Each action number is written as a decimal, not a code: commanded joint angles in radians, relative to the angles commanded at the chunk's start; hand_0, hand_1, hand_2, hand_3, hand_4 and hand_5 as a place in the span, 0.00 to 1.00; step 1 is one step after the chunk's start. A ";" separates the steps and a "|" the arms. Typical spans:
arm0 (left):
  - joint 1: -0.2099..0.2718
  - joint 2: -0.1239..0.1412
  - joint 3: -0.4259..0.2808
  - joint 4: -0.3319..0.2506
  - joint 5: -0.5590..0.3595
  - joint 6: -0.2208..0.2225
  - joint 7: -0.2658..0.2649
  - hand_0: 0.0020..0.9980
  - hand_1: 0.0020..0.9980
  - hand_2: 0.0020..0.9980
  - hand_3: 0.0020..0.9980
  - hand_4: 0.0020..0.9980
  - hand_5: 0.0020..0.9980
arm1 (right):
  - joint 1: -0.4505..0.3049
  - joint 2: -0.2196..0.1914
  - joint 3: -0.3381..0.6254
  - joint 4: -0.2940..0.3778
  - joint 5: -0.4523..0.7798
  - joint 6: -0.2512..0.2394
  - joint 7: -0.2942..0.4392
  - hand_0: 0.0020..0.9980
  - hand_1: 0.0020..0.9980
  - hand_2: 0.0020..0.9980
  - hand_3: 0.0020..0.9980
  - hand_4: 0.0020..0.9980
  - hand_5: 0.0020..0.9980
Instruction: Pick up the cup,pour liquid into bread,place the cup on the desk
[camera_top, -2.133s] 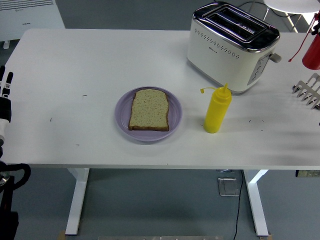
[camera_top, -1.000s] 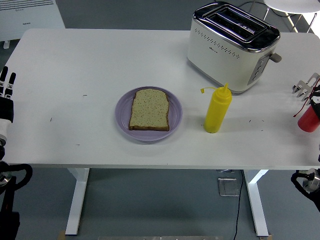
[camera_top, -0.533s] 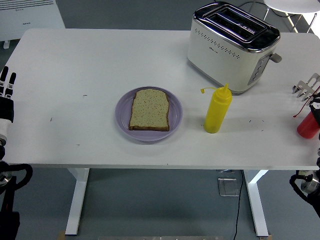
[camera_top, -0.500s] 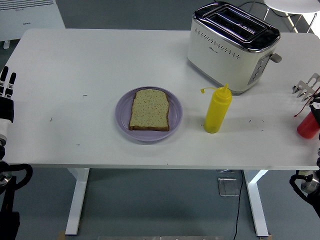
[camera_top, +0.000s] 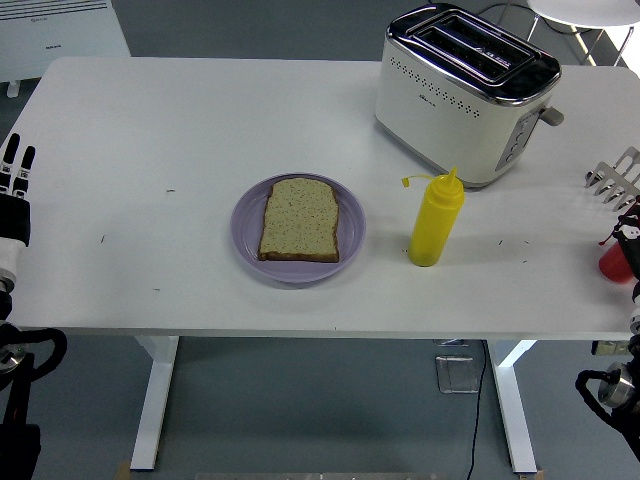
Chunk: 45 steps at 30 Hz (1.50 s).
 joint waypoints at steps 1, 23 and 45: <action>0.000 0.000 0.000 0.000 0.000 0.000 0.000 0.81 0.78 0.81 0.78 0.48 1.00 | -0.003 -0.001 -0.001 0.002 -0.005 -0.003 0.000 0.38 0.39 0.44 0.52 0.52 0.12; -0.004 0.000 -0.007 -0.002 0.000 0.000 -0.001 0.81 0.78 0.81 0.78 0.48 1.00 | -0.024 0.004 0.022 0.005 -0.161 0.001 0.000 0.82 0.71 0.80 0.85 0.71 0.18; -0.007 0.002 -0.006 -0.003 0.001 0.000 -0.001 0.81 0.78 0.81 0.78 0.48 1.00 | -0.095 0.014 0.129 0.093 -0.318 0.029 -0.015 0.95 0.85 0.96 1.00 0.77 0.21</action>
